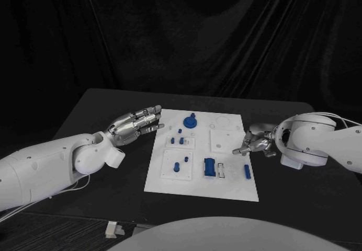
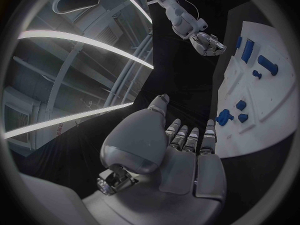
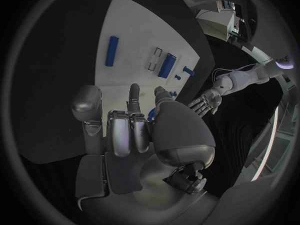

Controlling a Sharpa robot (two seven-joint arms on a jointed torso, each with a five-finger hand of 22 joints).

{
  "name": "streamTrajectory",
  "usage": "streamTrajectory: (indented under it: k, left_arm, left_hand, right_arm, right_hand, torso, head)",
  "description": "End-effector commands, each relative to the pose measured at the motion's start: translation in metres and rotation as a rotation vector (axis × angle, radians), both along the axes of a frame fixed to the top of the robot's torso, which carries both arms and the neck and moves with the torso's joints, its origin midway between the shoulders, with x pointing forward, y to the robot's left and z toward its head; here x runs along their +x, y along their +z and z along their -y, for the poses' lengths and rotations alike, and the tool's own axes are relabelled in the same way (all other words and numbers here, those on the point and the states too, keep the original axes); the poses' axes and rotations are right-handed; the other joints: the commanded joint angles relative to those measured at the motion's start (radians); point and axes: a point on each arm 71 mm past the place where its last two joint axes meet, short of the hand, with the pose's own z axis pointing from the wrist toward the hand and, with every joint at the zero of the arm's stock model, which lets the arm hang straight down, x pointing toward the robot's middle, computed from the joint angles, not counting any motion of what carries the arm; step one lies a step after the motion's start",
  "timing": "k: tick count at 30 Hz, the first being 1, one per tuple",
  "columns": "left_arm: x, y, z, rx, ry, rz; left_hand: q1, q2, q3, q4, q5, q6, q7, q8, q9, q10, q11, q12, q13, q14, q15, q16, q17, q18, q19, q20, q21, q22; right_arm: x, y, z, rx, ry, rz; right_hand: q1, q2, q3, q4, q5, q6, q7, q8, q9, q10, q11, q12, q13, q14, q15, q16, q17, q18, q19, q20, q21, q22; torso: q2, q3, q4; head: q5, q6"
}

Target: Assemble the parts on the task board

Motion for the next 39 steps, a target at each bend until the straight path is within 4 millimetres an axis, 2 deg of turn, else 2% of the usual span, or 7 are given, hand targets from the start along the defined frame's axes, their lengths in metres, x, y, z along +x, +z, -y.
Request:
streamTrajectory:
  k: [1,6,9,13,19,29,39]
  left_arm:
    - [0.000,0.001,0.002,-0.016,-0.001,0.001]
    - [0.000,0.000,0.001,-0.015,-0.002,0.000]
    - [0.000,0.000,0.002,-0.016,-0.003,0.000]
    - [0.000,0.000,0.002,-0.016,-0.005,-0.001]
    - [0.000,-0.001,0.002,-0.016,-0.006,-0.003]
    - [0.000,-0.001,0.002,-0.017,-0.008,-0.006]
    - [-0.001,-0.003,0.001,-0.017,-0.009,-0.009]
  left_hand:
    - [-0.005,0.003,0.001,0.004,0.005,0.002,0.003,0.005,0.001,0.001,0.004,0.005,0.001,0.000,0.005,0.005,0.000,0.011,0.004,0.003,0.004,0.000]
    - [-0.006,0.003,0.000,0.004,0.005,0.002,0.003,0.005,0.001,0.002,0.006,0.006,0.001,0.000,0.004,0.005,0.000,0.011,0.004,0.003,0.004,0.000]
    - [-0.006,0.003,0.000,0.004,0.005,0.002,0.004,0.005,0.001,0.002,0.006,0.005,0.001,0.000,0.004,0.005,0.000,0.011,0.003,0.003,0.003,-0.001]
    - [-0.006,0.003,0.000,0.004,0.005,0.002,0.004,0.005,0.001,0.002,0.006,0.005,0.001,0.000,0.004,0.005,0.000,0.011,0.003,0.003,0.003,-0.001]
    - [-0.006,0.003,0.001,0.004,0.005,0.002,0.004,0.005,0.001,0.002,0.007,0.005,0.001,0.000,0.004,0.004,-0.001,0.011,0.003,0.003,0.003,-0.002]
    - [-0.006,0.003,0.001,0.004,0.005,0.002,0.004,0.005,0.001,0.002,0.007,0.005,0.001,0.000,0.004,0.004,-0.001,0.011,0.003,0.003,0.003,-0.002]
    - [-0.006,0.003,0.001,0.004,0.005,0.001,0.005,0.005,0.001,0.002,0.008,0.005,0.001,0.000,0.004,0.004,-0.001,0.011,0.003,0.003,0.003,-0.002]
  right_arm:
    - [-0.003,-0.005,0.007,-0.142,0.052,-0.009]
    - [-0.006,-0.014,0.011,-0.161,0.053,-0.025]
    - [-0.008,-0.019,0.012,-0.169,0.051,-0.033]
    - [-0.009,-0.024,0.014,-0.180,0.051,-0.040]
    - [-0.009,-0.030,0.014,-0.189,0.054,-0.048]
    - [-0.012,-0.040,0.014,-0.200,0.059,-0.074]
    - [-0.015,-0.047,0.011,-0.202,0.068,-0.094]
  right_hand:
    - [0.002,0.008,-0.006,0.000,0.004,0.022,-0.002,0.003,-0.008,0.102,-0.003,0.004,0.263,0.078,-0.003,0.006,0.140,0.018,0.003,0.003,0.014,0.114]
    - [-0.006,0.022,-0.013,0.009,-0.022,0.053,-0.008,-0.011,-0.032,0.102,-0.008,0.004,0.263,0.078,-0.008,0.005,0.138,0.016,0.009,-0.002,0.023,0.117]
    - [-0.011,0.025,-0.015,0.014,-0.029,0.059,-0.008,-0.017,-0.039,0.102,-0.009,0.004,0.263,0.077,-0.009,0.004,0.135,0.016,0.009,-0.003,0.023,0.117]
    - [-0.018,0.027,-0.019,0.020,-0.034,0.062,-0.006,-0.035,-0.057,0.102,-0.008,0.004,0.263,0.077,-0.009,0.002,0.131,0.016,0.010,-0.004,0.024,0.118]
    - [-0.023,0.029,-0.023,0.024,-0.039,0.065,-0.004,-0.053,-0.075,0.102,-0.007,0.004,0.263,0.076,-0.007,0.001,0.128,0.016,0.010,-0.003,0.022,0.117]
    - [-0.025,0.031,-0.028,0.027,-0.040,0.064,0.003,-0.090,-0.115,0.102,-0.001,0.004,0.263,0.074,-0.003,-0.004,0.118,0.016,0.008,0.000,0.016,0.116]
    - [0.009,0.028,-0.023,-0.002,-0.009,0.071,0.012,-0.140,-0.174,0.102,0.007,0.004,0.263,0.072,0.004,-0.011,0.106,0.019,0.004,0.006,0.000,0.112]
  torso:
    - [-0.003,-0.0027,0.0054]
    - [0.001,-0.0014,-0.0031]
    - [0.001,-0.0003,-0.0042]
    - [0.001,0.0003,-0.0015]
    - [0.001,0.0000,-0.0067]
    - [0.002,-0.0009,-0.0068]
    - [0.001,-0.0002,-0.0053]
  head:
    - [-0.006,0.000]
    - [0.000,0.000]
    - [-0.002,0.000]
    - [-0.006,0.000]
    - [-0.001,0.000]
    - [-0.001,0.000]
    - [-0.005,0.000]
